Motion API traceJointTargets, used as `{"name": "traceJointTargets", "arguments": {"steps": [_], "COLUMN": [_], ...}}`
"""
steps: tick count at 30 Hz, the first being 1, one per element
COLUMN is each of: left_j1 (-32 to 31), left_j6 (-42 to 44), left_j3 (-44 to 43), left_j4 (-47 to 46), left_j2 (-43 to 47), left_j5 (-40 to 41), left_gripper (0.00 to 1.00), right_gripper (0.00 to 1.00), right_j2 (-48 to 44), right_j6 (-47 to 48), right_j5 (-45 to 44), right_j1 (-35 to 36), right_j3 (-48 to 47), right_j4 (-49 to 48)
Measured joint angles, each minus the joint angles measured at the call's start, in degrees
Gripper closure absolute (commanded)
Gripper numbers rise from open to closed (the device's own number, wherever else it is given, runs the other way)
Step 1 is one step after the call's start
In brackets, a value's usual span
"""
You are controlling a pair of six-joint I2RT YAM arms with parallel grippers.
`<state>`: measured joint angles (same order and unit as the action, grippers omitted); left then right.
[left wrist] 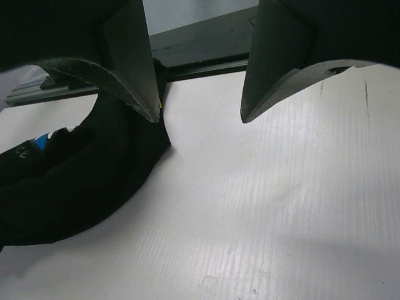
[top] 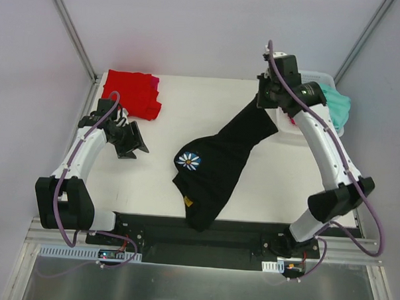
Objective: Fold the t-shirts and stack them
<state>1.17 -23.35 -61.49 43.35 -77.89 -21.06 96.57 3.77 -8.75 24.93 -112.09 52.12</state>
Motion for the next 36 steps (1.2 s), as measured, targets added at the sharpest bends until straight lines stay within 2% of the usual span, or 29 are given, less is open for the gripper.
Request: {"name": "traceJointTargets", "arguments": {"steps": [7, 13, 18, 21, 26, 31, 36], "left_j1": [-0.07, -0.42, -0.48, -0.48, -0.48, -0.48, -0.5], "left_j6": [-0.02, -0.04, -0.02, -0.04, -0.04, -0.07, -0.07], "left_j3": [-0.13, -0.35, -0.35, -0.35, -0.37, -0.42, -0.42], "left_j4": [0.0, 0.02, 0.02, 0.02, 0.0, 0.02, 0.02], "left_j2": [0.0, 0.0, 0.11, 0.37, 0.39, 0.39, 0.39], "left_j5": [-1.03, -1.22, -1.27, -1.27, -1.27, -1.27, -1.27], "left_gripper": [0.46, 0.46, 0.46, 0.45, 0.46, 0.45, 0.45], "right_gripper": [0.99, 0.99, 0.99, 0.99, 0.99, 0.99, 0.99], "right_j2": [-17.07, -19.08, -19.02, -18.86, -17.9, -11.39, -6.27], "right_j6": [-0.48, -0.28, -0.92, -0.94, 1.31, 1.81, 1.81], "right_j5": [-8.48, -13.38, -15.89, -14.6, -9.99, 2.78, 3.04], "right_j1": [-0.26, -0.26, -0.26, -0.07, 4.24, 5.73, 8.09], "right_j3": [13.27, 7.58, 7.37, 8.11, 8.11, -1.51, -9.35], "right_j4": [-3.61, -3.5, -3.34, -2.6, -2.54, -1.2, 1.36]}}
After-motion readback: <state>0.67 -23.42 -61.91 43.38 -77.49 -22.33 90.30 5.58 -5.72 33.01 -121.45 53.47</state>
